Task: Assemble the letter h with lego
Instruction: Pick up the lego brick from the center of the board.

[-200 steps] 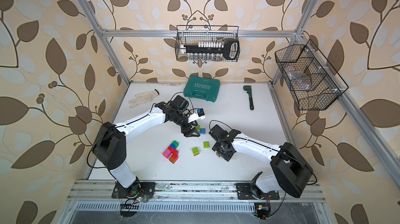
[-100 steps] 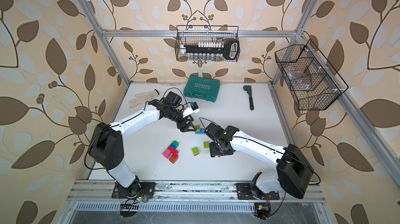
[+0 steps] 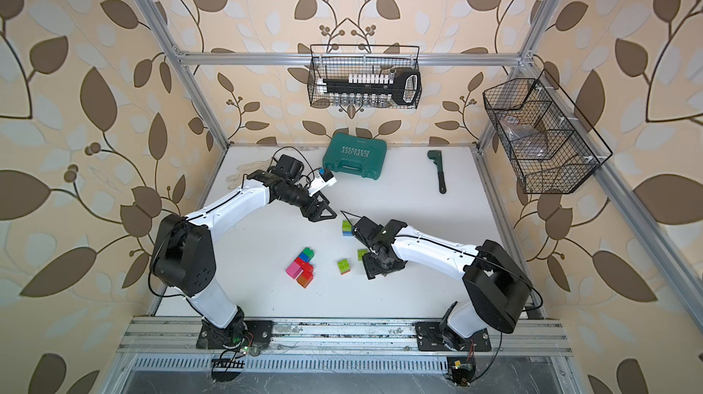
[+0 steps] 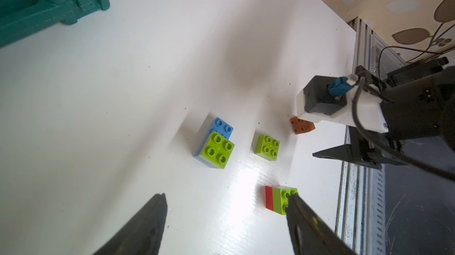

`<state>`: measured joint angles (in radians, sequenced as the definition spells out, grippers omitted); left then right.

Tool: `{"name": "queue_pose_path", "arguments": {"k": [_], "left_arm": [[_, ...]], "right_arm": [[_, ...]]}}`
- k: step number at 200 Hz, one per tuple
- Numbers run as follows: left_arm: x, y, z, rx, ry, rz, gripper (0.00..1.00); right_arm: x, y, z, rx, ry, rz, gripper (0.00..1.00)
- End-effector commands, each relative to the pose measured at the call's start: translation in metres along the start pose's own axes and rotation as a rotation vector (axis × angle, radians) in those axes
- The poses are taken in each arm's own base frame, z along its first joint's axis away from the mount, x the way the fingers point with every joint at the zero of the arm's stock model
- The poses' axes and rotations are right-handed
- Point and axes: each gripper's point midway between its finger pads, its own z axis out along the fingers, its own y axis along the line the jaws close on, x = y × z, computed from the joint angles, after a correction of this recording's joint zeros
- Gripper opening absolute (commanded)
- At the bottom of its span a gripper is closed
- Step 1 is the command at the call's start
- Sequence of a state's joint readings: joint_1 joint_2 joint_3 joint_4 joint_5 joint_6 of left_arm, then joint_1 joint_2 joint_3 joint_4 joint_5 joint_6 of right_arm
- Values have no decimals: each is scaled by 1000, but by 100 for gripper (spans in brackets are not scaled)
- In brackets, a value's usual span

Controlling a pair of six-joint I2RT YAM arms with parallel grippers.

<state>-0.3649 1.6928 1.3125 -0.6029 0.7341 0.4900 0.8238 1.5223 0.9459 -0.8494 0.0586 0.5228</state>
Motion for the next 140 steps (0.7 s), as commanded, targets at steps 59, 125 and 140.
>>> {"name": "queue_pose_path", "arguments": {"k": [59, 125, 140], "left_arm": [[-7, -12, -8, 32, -43, 32, 79], [-12, -18, -8, 83, -46, -39, 78], [-16, -18, -9, 86, -48, -97, 78]], "right_arm": [[-5, -11, 21, 27, 89, -134, 61], [-6, -2, 16, -13, -3, -156, 34], [-13, -1, 9, 0, -73, -165, 30]]}}
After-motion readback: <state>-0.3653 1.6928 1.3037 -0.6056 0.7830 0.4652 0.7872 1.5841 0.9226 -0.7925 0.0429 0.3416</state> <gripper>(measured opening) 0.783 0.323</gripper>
